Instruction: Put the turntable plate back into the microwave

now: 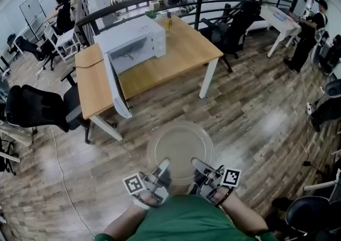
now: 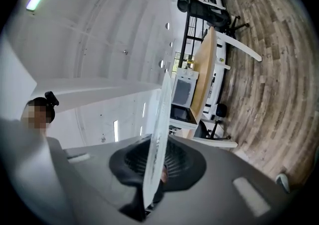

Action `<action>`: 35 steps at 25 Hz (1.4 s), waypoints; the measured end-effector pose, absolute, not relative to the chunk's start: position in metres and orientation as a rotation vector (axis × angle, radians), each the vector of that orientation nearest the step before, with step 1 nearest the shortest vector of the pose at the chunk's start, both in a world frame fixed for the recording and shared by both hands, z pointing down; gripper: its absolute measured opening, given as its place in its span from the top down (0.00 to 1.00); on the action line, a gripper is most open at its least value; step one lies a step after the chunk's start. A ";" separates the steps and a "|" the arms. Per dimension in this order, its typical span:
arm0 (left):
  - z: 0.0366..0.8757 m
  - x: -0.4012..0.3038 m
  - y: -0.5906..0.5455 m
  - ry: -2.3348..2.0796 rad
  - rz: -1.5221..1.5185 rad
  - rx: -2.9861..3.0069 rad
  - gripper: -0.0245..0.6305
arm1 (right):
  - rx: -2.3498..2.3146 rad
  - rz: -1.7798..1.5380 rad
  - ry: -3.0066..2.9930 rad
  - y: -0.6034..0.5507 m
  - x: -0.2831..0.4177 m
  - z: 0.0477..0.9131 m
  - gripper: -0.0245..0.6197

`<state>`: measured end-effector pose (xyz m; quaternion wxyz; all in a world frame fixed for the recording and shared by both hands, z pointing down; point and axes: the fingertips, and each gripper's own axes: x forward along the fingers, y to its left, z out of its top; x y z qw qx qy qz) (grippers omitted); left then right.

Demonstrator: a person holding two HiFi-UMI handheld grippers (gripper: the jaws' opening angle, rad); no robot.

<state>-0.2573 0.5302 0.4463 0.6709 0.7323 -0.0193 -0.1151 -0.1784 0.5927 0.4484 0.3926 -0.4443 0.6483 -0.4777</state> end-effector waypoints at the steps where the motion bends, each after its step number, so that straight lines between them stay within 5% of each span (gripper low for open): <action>1: 0.445 -0.252 0.532 -0.046 -0.272 1.653 0.91 | -1.121 -1.210 1.658 0.593 -0.173 0.446 0.90; 20: 0.437 -0.167 0.553 -0.176 -0.365 1.708 0.91 | -0.975 -1.282 1.742 0.604 -0.079 0.443 0.90; 35: 0.469 -0.116 0.447 -0.152 -0.324 1.672 0.90 | -1.029 -1.326 1.691 0.502 -0.031 0.475 0.90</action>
